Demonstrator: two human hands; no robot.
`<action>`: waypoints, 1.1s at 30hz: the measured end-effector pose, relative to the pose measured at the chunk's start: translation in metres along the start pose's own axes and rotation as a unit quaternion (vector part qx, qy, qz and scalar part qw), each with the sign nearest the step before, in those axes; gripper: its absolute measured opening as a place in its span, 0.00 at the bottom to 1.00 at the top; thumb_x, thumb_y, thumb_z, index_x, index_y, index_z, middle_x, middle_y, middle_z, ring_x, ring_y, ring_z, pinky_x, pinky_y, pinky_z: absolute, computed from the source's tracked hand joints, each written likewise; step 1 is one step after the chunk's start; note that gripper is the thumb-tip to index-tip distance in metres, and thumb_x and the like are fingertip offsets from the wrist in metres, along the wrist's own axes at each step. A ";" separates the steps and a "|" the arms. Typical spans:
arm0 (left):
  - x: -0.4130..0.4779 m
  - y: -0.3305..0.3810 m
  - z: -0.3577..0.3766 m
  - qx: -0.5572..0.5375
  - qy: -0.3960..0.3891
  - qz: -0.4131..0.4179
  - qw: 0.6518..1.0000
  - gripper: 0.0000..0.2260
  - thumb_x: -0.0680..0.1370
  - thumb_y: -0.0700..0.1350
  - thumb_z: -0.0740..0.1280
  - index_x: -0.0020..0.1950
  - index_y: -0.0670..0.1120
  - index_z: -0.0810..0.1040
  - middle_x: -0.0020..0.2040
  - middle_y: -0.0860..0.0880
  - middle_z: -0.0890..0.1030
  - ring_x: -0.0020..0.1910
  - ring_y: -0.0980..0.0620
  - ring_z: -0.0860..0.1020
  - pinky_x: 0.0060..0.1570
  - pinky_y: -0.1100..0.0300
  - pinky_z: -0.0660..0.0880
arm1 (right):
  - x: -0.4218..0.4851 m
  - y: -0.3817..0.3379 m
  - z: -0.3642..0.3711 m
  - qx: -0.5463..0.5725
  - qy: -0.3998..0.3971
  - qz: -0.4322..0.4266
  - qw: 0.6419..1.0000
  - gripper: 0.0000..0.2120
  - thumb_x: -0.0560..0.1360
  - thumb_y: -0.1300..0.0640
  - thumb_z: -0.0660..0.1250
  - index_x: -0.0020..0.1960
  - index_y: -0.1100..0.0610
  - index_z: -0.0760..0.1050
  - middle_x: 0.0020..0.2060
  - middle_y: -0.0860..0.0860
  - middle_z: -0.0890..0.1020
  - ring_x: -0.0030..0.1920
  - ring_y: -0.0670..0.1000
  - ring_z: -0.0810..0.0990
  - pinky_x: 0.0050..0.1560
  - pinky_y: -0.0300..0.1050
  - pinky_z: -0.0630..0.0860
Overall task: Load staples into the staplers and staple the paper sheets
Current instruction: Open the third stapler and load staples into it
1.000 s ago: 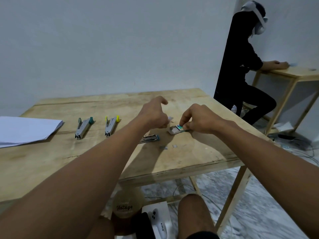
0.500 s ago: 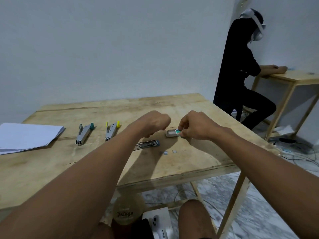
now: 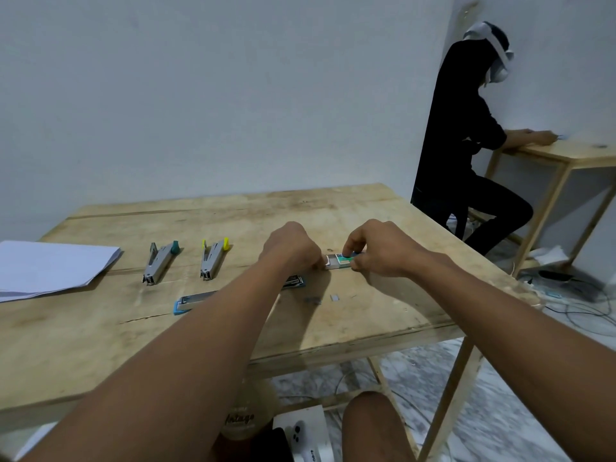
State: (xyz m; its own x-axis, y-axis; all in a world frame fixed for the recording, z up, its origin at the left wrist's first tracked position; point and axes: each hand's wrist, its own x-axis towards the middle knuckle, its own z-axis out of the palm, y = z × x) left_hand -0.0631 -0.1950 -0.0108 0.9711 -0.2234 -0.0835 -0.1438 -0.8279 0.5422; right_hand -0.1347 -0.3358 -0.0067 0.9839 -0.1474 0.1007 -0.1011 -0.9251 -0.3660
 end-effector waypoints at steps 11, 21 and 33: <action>0.002 0.012 0.010 -0.054 -0.024 0.011 0.998 0.16 0.72 0.45 0.74 0.35 0.42 0.68 0.32 0.47 0.70 0.31 0.50 0.70 0.25 0.60 0.61 | 0.001 0.004 0.004 0.013 0.022 -0.008 1.000 0.14 0.71 0.61 0.72 0.56 0.56 0.82 0.52 0.53 0.84 0.47 0.50 0.79 0.42 0.40 0.71; -0.016 0.013 -0.014 -0.213 -0.136 -0.028 0.967 0.18 0.78 0.40 0.50 0.46 0.39 0.80 0.30 0.49 0.63 0.26 0.53 0.57 0.23 0.64 0.56 | 0.001 0.000 0.005 -0.013 0.018 -0.011 1.000 0.12 0.71 0.59 0.72 0.55 0.55 0.83 0.49 0.54 0.84 0.48 0.52 0.80 0.42 0.42 0.71; -0.036 -0.055 -0.069 -0.290 -0.021 0.093 0.952 0.04 0.72 0.38 0.74 0.39 0.39 0.81 0.35 0.43 0.80 0.30 0.52 0.74 0.27 0.66 0.70 | -0.002 -0.030 -0.004 -0.028 0.033 -0.022 0.999 0.11 0.71 0.53 0.73 0.53 0.52 0.81 0.52 0.52 0.82 0.54 0.53 0.80 0.50 0.46 0.75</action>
State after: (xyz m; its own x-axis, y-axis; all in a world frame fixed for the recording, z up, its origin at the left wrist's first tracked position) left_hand -0.0768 -0.1059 0.0199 0.9289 -0.3691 0.0311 -0.1709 -0.3524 0.9201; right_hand -0.1346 -0.3091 0.0078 0.9762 -0.1264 0.1765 -0.0672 -0.9491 -0.3079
